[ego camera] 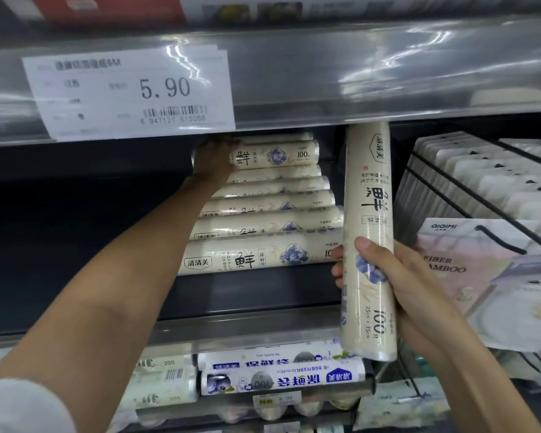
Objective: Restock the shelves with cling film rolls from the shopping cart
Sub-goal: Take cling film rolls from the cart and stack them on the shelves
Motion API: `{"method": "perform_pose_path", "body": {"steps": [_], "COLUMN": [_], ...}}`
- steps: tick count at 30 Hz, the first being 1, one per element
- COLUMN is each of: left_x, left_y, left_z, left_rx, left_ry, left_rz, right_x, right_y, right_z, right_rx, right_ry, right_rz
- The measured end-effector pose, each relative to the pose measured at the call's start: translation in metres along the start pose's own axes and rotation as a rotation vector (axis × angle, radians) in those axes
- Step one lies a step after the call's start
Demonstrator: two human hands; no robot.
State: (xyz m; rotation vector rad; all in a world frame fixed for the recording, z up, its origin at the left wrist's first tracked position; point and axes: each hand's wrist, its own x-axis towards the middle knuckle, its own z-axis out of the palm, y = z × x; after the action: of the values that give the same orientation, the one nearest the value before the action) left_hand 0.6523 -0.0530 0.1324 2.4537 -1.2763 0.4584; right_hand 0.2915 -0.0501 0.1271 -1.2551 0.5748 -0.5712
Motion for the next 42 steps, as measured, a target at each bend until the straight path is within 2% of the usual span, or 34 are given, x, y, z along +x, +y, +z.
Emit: {"method": "perform_pose_path", "body": {"steps": [4,6,8,11,13,16,18,21,25,31,36,38,42], "left_x": [-0.014,-0.049,-0.110,-0.223,-0.279,-0.308,-0.302,-0.291,-0.286,-0.286,-0.285,-0.285,-0.286], "left_y": [0.007,0.015,0.015,0.010,0.003,-0.016,-0.029,-0.039,-0.046,-0.050,-0.048,-0.047,-0.046], "left_z": [-0.023,-0.052,-0.080,-0.101,-0.090,-0.057,-0.043,-0.029,-0.023,-0.016,-0.017,-0.016,-0.015], "left_rx": [-0.166,-0.245,-0.268,-0.252,-0.128,0.078,0.169,0.232,0.266,0.313,0.326,0.328,0.318], "left_ry": [-0.089,-0.034,0.109,0.416,0.481,0.375,0.357,0.410,0.522,0.577,0.593,0.598,0.601], "left_rz": [-0.066,-0.053,-0.032,-0.036,-0.053,-0.016,0.045,0.142,0.205,0.247,0.226,0.217,0.211], "right_x": [-0.007,-0.012,-0.018,-0.019,-0.009,0.022,0.050,0.100,0.170,0.230,0.229,0.224,0.219], "right_y": [-0.004,-0.008,-0.015,-0.029,-0.040,-0.055,-0.065,-0.072,-0.063,-0.047,-0.045,-0.045,-0.037], "right_z": [0.001,0.002,0.003,0.005,0.007,0.018,0.028,0.042,0.052,0.056,0.029,0.010,-0.008], "right_rx": [0.053,0.004,-0.083,-0.284,-0.449,-0.777,-1.036,-1.337,-1.520,-1.501,-1.095,-1.106,-1.286], "right_ry": [-0.006,-0.026,-0.039,-0.041,-0.051,-0.074,-0.092,-0.130,-0.152,-0.233,-0.133,-0.058,0.020], "right_rz": [0.072,0.106,0.120,0.130,0.109,0.024,-0.106,-0.283,-0.429,-0.453,-0.396,-0.432,-0.542]}}
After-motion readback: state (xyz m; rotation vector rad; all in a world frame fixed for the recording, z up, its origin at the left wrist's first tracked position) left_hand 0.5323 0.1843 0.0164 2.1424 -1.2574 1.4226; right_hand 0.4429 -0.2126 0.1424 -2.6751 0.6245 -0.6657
